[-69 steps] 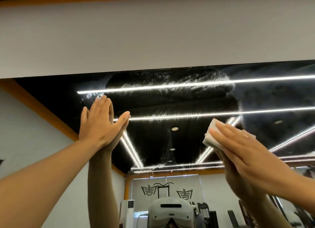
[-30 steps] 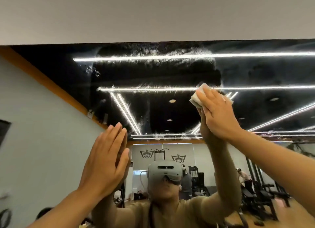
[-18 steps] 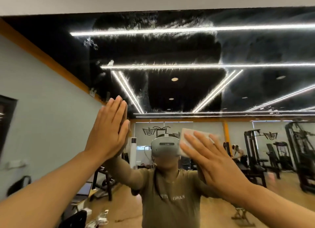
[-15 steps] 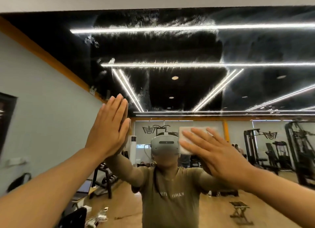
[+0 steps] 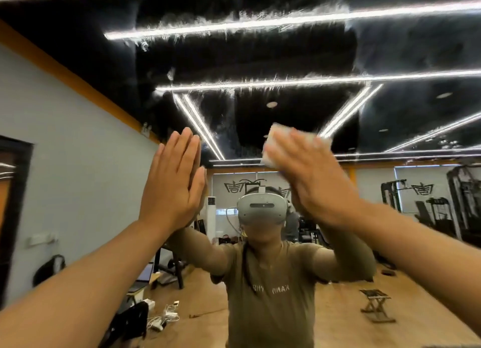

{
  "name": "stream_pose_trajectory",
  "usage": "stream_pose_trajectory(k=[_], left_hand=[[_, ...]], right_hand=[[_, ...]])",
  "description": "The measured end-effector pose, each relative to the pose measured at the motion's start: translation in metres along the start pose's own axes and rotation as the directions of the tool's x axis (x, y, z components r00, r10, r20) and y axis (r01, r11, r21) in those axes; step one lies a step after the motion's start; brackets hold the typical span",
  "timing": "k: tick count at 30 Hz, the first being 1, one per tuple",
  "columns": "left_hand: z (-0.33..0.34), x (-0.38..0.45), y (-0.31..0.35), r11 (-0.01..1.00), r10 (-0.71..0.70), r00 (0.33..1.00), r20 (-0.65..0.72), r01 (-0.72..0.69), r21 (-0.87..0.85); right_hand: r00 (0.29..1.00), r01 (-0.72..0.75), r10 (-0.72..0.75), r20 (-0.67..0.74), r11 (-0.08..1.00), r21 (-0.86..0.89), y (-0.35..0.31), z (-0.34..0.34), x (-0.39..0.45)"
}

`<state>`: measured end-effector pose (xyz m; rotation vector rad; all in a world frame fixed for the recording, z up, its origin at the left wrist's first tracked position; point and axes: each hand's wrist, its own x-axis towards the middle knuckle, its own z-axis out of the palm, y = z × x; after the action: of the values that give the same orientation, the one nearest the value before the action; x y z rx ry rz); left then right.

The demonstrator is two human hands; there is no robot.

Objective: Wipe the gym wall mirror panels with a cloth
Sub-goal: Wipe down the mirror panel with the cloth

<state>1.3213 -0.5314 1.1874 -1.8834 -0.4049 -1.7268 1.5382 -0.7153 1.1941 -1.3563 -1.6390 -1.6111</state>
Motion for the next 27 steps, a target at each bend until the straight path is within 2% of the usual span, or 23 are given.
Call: stream_pose_trajectory(k=[2,4,7,9,10,12,15,18,21,22,24,27], left_hand=[[-0.001,0.0,0.001,1.0,0.005,1.0,-0.006,-0.005,-0.013],[-0.002,0.0,0.002,1.0,0.003,1.0,-0.001,-0.003,-0.019],[-0.003,0.0,0.003,1.0,-0.003,1.0,0.007,0.003,-0.024],[-0.003,0.0,0.001,1.0,-0.002,1.0,0.008,0.002,-0.022],[-0.003,0.0,0.001,1.0,0.0,1.0,0.009,0.0,-0.022],[-0.002,0.0,0.002,1.0,-0.001,1.0,0.003,0.002,-0.026],[0.0,-0.001,0.0,1.0,-0.002,1.0,-0.001,0.002,-0.026],[0.001,-0.001,-0.002,0.999,-0.002,1.0,-0.001,0.002,-0.033],[0.002,0.0,-0.004,0.999,-0.007,1.0,-0.003,0.007,-0.035],[0.003,0.0,-0.004,0.999,-0.006,1.0,-0.004,0.006,-0.037],[0.002,0.0,-0.004,0.999,-0.002,1.0,-0.007,0.002,-0.044],[0.002,0.0,-0.005,0.998,0.006,1.0,-0.008,-0.007,-0.057]], right_hand=[[0.968,0.216,-0.204,0.145,0.974,-0.069,-0.024,0.002,-0.043],[0.887,0.408,-0.358,0.292,0.903,-0.132,-0.039,-0.001,-0.074],[0.803,0.519,-0.445,0.396,0.849,-0.098,-0.033,-0.009,-0.078],[0.779,0.542,-0.464,0.422,0.837,-0.08,-0.023,-0.011,-0.057],[0.791,0.526,-0.46,0.404,0.848,-0.065,-0.019,-0.012,-0.044],[0.869,0.407,-0.382,0.315,0.913,-0.015,-0.009,-0.014,-0.006],[0.98,0.124,-0.121,0.158,0.992,-0.014,0.01,-0.019,0.07],[0.996,-0.082,0.083,0.025,0.996,-0.03,0.025,-0.022,0.135],[0.961,-0.277,0.277,-0.017,0.961,0.013,0.017,-0.014,0.158],[0.959,-0.282,0.282,-0.024,0.959,0.016,0.01,-0.01,0.154],[0.981,-0.19,0.191,-0.025,0.981,0.026,-0.01,-0.001,0.13],[0.996,-0.046,0.043,0.073,0.998,0.034,-0.043,0.01,0.062]])
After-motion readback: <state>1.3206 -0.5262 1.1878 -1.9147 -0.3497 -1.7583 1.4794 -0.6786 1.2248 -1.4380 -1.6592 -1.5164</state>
